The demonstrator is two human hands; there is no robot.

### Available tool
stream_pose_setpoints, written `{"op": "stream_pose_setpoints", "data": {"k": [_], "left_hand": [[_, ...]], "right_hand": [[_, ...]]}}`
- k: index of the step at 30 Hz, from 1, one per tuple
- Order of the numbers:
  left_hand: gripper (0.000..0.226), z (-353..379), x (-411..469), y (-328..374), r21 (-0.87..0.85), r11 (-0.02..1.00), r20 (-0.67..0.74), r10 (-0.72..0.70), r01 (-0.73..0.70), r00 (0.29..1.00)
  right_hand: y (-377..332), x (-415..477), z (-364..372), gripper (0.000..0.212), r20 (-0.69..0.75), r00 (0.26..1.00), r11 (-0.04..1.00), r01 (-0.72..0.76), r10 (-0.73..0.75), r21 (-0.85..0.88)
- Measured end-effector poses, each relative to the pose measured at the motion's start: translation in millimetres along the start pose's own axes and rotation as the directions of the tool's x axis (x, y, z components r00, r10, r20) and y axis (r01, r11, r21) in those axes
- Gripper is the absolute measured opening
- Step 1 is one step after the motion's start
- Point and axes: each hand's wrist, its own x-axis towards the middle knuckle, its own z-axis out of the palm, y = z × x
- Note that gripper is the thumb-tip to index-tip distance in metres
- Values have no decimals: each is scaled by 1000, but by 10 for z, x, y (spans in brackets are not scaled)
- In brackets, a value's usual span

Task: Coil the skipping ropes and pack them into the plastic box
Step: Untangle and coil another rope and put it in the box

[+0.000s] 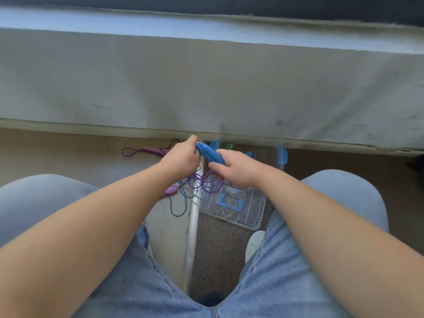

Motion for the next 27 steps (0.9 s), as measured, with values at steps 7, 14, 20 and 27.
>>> {"op": "stream_pose_setpoints", "data": {"k": [7, 14, 20, 27], "left_hand": [[29, -20, -8, -60, -8, 1000, -121, 26, -27, 992], [29, 2, -55, 21, 75, 995, -56, -57, 61, 997], [40, 18, -4, 20, -12, 997, -91, -76, 75, 993], [43, -9, 8, 6, 57, 997, -55, -43, 46, 998]], "right_hand": [[-64, 7, 34, 14, 54, 999, 979, -7, -4, 205], [-57, 4, 34, 12, 72, 997, 953, -44, 23, 301], [-63, -12, 44, 13, 109, 992, 904, -104, 64, 414], [-30, 2, 50, 13, 147, 986, 892, -132, 75, 432]]}}
